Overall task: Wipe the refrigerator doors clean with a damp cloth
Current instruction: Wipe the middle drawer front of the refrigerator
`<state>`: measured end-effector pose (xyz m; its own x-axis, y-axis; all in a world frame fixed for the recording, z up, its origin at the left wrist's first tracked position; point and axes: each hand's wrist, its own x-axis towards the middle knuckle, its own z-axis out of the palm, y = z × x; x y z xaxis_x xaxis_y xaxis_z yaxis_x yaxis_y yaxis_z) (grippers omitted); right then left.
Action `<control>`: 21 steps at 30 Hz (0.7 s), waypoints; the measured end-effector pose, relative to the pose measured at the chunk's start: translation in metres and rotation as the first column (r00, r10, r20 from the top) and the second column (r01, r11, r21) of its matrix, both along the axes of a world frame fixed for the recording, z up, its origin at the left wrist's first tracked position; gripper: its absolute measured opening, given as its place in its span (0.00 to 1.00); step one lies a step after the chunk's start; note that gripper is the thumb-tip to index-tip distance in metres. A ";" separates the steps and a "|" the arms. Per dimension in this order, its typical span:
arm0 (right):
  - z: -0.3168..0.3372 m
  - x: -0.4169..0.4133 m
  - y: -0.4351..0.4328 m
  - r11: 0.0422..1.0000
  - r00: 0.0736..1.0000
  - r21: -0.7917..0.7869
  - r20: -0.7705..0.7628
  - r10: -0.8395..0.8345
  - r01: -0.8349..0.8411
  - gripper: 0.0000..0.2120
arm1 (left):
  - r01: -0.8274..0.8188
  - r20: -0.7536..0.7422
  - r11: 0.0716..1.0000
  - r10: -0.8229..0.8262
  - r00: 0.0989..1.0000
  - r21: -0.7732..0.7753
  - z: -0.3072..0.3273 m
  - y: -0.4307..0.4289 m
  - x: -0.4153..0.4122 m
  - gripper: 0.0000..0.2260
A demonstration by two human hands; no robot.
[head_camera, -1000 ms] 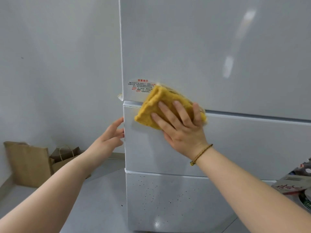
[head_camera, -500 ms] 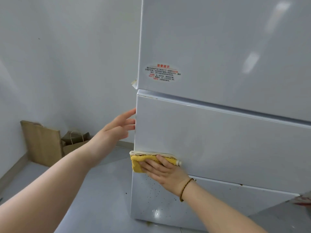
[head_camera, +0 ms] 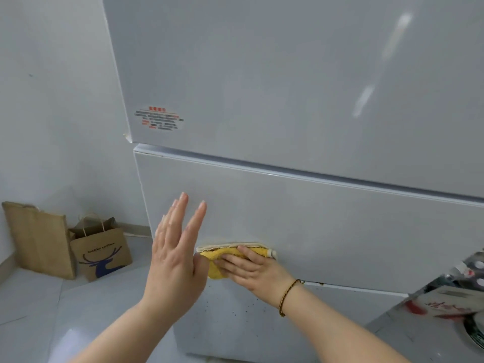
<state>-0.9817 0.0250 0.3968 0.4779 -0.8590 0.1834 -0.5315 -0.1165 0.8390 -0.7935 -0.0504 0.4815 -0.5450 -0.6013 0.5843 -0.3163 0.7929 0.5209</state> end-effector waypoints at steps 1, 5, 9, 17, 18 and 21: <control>0.003 -0.012 0.014 1.000 1.000 -0.001 0.001 0.010 -0.010 0.23 | 0.003 0.016 1.000 -0.003 1.000 0.014 -0.001 0.009 -0.010 0.30; 0.017 -0.076 0.083 0.997 0.999 -0.081 -0.038 -0.015 0.012 0.20 | -0.061 0.067 0.996 0.057 0.996 0.071 0.002 0.040 -0.050 0.32; 0.045 -0.140 0.146 0.964 0.999 -0.263 -0.013 -0.031 0.026 0.24 | -0.185 0.083 0.960 0.171 0.982 0.210 0.015 0.058 -0.070 0.33; 0.104 -0.142 0.140 0.766 0.949 -0.629 0.303 0.085 0.132 0.26 | -0.317 0.150 0.925 0.290 0.945 0.208 0.020 0.071 -0.085 0.36; 0.095 -0.135 0.133 0.742 0.939 -0.649 0.335 0.081 0.168 0.27 | -0.326 0.150 0.923 0.300 0.942 0.203 0.020 0.071 -0.087 0.36; 0.054 -0.124 0.118 0.774 0.929 -0.606 0.365 0.065 0.184 0.26 | -0.365 0.145 0.919 0.345 0.927 0.152 0.019 0.072 -0.091 0.35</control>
